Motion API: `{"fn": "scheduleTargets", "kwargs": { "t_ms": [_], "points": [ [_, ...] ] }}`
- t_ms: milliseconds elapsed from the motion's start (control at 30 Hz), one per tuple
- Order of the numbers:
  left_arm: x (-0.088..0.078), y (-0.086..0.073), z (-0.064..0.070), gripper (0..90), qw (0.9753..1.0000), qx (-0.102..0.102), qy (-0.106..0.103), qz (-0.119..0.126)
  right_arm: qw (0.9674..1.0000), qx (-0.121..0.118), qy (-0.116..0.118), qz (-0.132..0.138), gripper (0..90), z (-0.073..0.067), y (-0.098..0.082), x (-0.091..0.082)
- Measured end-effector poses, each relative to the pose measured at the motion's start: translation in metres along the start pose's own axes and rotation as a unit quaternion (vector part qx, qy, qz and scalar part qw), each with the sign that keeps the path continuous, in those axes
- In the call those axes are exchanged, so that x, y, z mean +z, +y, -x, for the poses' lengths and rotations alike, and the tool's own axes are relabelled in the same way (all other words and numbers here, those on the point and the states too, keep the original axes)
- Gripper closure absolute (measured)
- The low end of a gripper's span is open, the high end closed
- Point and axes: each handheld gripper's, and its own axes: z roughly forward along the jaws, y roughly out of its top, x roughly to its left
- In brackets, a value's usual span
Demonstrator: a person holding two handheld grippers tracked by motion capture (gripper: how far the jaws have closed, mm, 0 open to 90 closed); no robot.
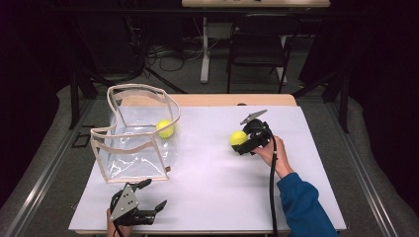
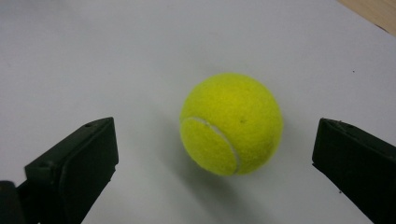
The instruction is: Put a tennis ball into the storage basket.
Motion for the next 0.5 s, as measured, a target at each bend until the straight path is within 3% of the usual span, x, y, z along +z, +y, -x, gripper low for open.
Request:
{"fn": "scheduleTargets", "kwargs": {
  "t_ms": [500],
  "points": [
    [0.004,0.002,0.0,15.9,0.9999,0.007,-0.008,-0.002,0.9995,0.022,0.011,-0.018,0.0,0.012,0.0,0.025]
  ]
}}
